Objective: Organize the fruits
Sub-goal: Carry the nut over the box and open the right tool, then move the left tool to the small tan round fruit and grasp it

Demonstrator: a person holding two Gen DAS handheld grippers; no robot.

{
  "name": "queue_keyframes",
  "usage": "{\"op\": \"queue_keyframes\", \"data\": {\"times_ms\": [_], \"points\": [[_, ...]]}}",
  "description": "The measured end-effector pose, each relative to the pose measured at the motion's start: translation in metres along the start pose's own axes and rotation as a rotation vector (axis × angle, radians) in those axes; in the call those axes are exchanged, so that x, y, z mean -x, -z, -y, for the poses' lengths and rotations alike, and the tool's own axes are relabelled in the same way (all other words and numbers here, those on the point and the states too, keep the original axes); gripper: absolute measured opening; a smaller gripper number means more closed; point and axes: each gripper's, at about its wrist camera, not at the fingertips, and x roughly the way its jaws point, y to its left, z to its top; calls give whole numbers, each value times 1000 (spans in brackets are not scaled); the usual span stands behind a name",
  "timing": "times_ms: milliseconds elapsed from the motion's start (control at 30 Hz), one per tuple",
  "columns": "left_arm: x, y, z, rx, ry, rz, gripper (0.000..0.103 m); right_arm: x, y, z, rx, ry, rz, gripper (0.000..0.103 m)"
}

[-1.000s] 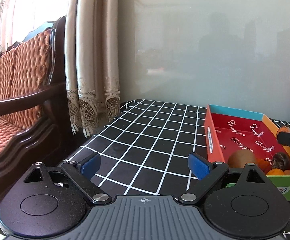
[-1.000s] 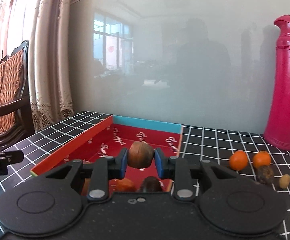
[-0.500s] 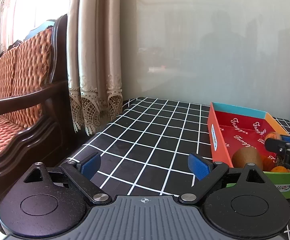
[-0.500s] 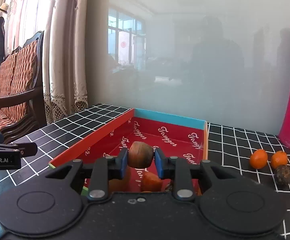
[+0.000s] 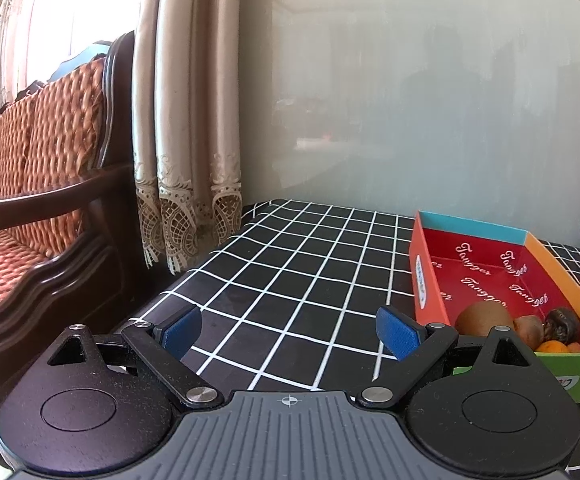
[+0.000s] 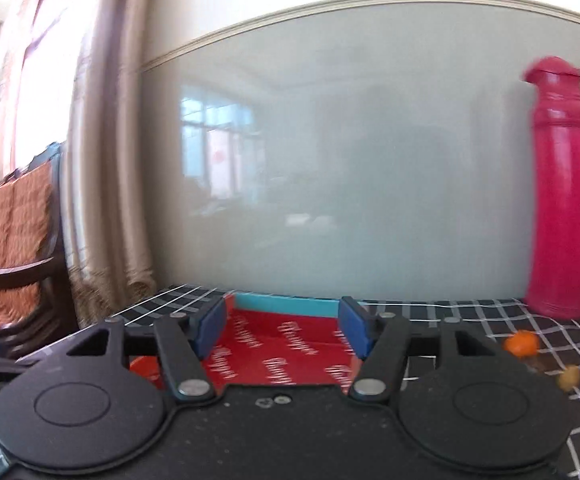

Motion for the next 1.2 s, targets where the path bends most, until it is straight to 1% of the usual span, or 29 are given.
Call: {"op": "queue_keyframes", "data": {"times_ms": [33,67,167,233,267,400,433,633,900,1033,1200], "points": [[0,0,2,-3,3,1,93,0,-1,8,-25,22,-1,63],[0,-1,4,-5,4,2,93,-1,-1,16,-53,40,-5,66],[2,-1,9,-9,14,6,93,-1,-1,41,-159,95,-23,86],[3,-2,13,-13,22,10,93,-1,0,57,-225,120,-35,86],[4,-2,16,-17,25,11,93,0,0,63,-247,130,-35,87],[7,-3,27,-26,42,20,93,11,-1,82,-277,180,-3,101],[9,-3,30,-29,47,23,93,14,-1,85,-276,190,5,102],[14,-4,53,-50,81,32,94,24,-1,105,-251,239,5,103],[21,-2,89,-90,130,46,94,51,-5,143,-262,314,17,103],[26,-3,112,-94,180,55,94,64,-5,159,-261,353,28,103],[35,1,153,-140,261,76,93,82,-3,184,-276,410,46,103]]}}
